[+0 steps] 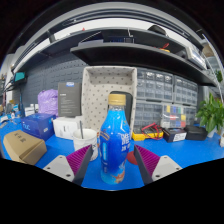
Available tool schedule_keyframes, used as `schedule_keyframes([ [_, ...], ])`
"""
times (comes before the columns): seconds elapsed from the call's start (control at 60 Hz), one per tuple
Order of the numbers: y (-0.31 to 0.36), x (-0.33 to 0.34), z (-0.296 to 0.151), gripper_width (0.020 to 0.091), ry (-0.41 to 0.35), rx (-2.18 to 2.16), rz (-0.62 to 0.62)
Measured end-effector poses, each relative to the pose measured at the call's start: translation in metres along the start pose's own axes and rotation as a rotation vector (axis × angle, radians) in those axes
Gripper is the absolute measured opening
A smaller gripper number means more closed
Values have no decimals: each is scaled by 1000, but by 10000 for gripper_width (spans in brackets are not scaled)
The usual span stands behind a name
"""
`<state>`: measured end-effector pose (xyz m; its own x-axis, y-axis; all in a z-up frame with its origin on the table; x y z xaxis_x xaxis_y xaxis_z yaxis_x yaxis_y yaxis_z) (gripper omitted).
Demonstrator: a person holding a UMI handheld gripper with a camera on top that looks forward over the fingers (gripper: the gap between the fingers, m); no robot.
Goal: Pour water
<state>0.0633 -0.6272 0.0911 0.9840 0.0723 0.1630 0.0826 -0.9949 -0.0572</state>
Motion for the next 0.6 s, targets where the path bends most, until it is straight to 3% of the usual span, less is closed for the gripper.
schedule_keyframes([
  [0.117,1,-18,-1,770,-15,-4,6],
  [0.217,1,-23,-3,616,-41,-21,10],
  [0.25,0,-24,-3,526,-46,-18,17],
  [0.4,2,-24,-2,387,-59,7,33],
  [0.467,5,-25,-3,343,-65,40,24],
  [0.6,8,-28,-4,341,-50,55,16],
])
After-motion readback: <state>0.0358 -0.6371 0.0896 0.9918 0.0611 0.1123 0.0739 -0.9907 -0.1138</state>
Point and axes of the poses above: the point between the fingertips, and its own axes, seen from behind it with the camera up: y to the left, z down, x backward, against the way the camera looks, the point moved 7 cm from there along x, backward, against the way the camera looks, and after that the axes turned 4 degrees about -y, right-handed, at the moved point
